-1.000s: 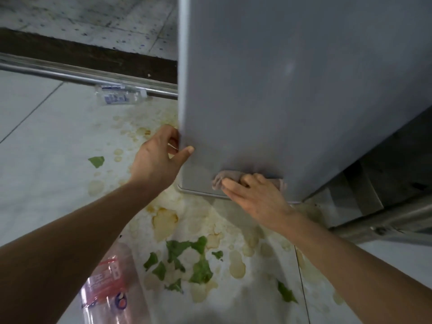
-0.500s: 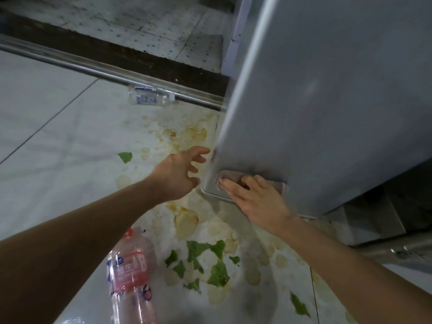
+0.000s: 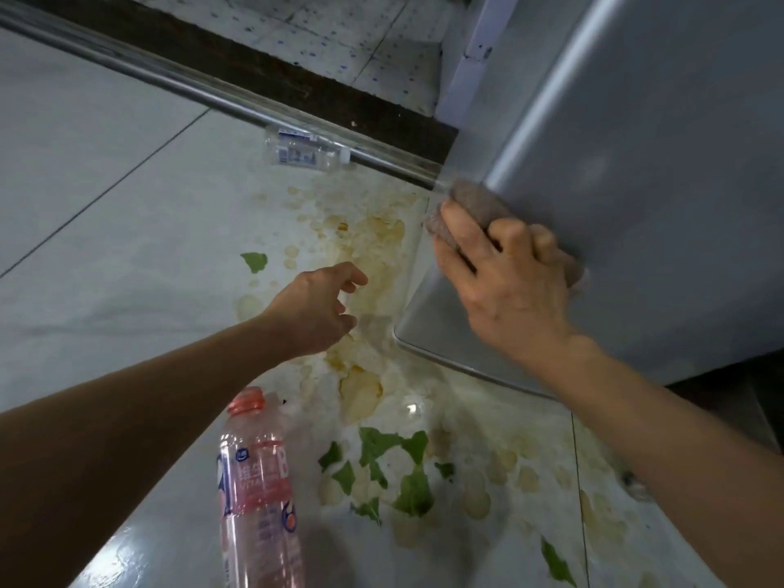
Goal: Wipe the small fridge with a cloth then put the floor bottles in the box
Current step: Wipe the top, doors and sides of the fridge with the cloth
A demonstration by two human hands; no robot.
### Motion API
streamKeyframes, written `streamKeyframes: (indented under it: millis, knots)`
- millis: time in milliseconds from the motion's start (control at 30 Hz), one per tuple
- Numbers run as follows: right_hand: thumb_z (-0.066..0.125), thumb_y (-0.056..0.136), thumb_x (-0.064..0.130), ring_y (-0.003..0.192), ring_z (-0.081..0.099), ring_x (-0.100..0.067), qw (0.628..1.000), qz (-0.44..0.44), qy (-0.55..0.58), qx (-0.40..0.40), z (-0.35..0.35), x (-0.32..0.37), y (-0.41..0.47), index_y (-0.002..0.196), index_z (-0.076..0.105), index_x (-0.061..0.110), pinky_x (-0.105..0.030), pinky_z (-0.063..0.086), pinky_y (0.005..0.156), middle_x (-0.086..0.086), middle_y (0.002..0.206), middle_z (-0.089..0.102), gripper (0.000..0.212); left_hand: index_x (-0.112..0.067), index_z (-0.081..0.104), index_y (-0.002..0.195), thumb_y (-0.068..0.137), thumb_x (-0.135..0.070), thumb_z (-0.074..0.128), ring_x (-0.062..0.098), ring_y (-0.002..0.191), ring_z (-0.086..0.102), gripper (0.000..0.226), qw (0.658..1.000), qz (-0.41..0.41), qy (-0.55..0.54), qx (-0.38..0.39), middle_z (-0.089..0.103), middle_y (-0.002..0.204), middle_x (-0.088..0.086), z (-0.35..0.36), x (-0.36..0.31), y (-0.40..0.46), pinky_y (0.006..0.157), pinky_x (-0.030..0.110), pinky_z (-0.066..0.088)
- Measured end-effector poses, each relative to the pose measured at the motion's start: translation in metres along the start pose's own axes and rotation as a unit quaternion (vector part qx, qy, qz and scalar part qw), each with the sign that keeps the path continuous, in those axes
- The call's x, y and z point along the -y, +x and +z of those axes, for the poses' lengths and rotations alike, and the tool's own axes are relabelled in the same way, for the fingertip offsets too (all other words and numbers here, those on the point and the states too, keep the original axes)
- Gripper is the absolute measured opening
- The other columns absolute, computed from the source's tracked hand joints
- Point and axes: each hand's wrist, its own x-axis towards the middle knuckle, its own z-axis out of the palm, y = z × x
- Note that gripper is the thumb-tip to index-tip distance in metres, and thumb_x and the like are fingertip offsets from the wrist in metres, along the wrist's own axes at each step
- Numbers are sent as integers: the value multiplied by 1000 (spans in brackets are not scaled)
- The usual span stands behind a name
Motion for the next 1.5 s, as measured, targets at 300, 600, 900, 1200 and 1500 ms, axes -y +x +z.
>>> streamKeyframes:
  millis: [300,600,900,1200,1500]
  knots:
    - [46,79,19,87,62,-11,972,-100,70,203,52,82,-52,108,72,23,-29,41,79,5,127,63,39,-24,50,126,82,-12,66,8,89,58,48,999,4,30,17,57,123,-2,11,12,-3,73,21,47]
    - [38,88,6,104,45,-23,985,-63,52,153,39,31,-136,129,60,18,-37,32,82,11,141,48,48,-24,48,126,83,-11,66,11,93,60,48,999,1,30,35,57,124,-2,29,2,1,77,26,49]
    - [37,88,4,92,43,-28,983,-20,26,183,35,22,-149,141,44,14,-40,40,84,2,151,29,54,-25,50,124,82,-7,65,10,91,61,48,1000,-8,8,28,58,121,-5,39,-6,8,78,26,49]
    - [41,95,22,128,33,-24,928,-155,97,324,58,101,-59,143,40,7,-35,29,101,-5,156,24,50,-21,50,124,81,-4,64,11,88,60,48,999,-23,30,18,59,121,-1,40,1,3,77,25,48]
    - [42,93,20,127,30,-23,900,-189,75,386,45,46,-140,147,34,20,-38,26,108,10,159,2,54,-24,49,124,82,-6,64,12,89,61,48,998,-43,22,36,59,122,-2,55,0,6,81,31,51]
